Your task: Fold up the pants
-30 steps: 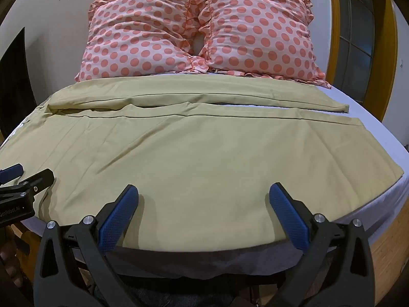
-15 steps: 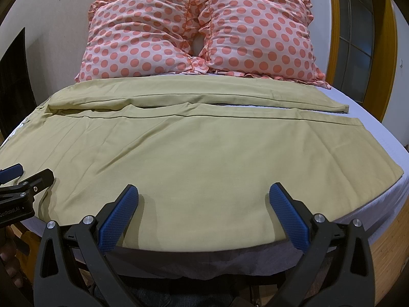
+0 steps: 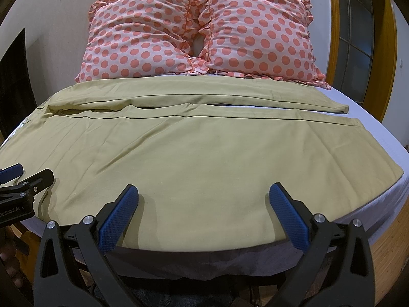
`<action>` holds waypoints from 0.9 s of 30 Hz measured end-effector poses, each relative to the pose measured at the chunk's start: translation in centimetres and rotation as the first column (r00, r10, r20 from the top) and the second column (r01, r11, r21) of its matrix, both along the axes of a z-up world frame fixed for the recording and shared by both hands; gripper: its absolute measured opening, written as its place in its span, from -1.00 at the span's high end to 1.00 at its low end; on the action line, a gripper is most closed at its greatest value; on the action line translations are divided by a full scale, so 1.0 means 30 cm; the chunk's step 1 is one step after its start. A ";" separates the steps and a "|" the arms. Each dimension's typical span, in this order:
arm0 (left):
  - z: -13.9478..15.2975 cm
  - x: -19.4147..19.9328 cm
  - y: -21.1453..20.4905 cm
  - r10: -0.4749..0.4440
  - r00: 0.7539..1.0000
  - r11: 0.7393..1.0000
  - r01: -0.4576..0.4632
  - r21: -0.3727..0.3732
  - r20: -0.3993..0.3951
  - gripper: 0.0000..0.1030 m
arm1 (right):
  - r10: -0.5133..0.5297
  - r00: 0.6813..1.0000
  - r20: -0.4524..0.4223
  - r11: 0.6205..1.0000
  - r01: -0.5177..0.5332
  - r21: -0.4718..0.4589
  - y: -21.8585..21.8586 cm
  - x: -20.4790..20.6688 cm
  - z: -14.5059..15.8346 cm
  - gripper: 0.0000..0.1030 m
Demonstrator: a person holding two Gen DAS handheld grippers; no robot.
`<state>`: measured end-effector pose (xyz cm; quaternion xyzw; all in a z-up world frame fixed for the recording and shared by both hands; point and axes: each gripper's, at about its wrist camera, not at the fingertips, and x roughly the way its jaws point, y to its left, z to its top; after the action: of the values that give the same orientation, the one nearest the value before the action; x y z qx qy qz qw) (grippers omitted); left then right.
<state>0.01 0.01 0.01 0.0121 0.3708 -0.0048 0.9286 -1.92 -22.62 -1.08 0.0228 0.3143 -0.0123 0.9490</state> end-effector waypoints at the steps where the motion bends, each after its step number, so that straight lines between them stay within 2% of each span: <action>1: 0.000 0.000 0.000 0.000 1.000 1.000 0.000 0.000 0.000 -0.97 | 0.000 1.000 0.000 1.000 0.000 0.000 0.000 0.000 0.000 -0.97; 27: 0.001 0.002 0.000 -0.004 1.000 1.000 0.004 0.000 -0.006 -0.97 | 0.008 1.000 0.012 1.000 -0.008 -0.002 0.004 -0.009 -0.008 -0.97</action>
<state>0.07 0.01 0.03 0.0131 0.3735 -0.0068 0.9275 -2.18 -22.48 -1.32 0.0210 0.3086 -0.0088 0.9509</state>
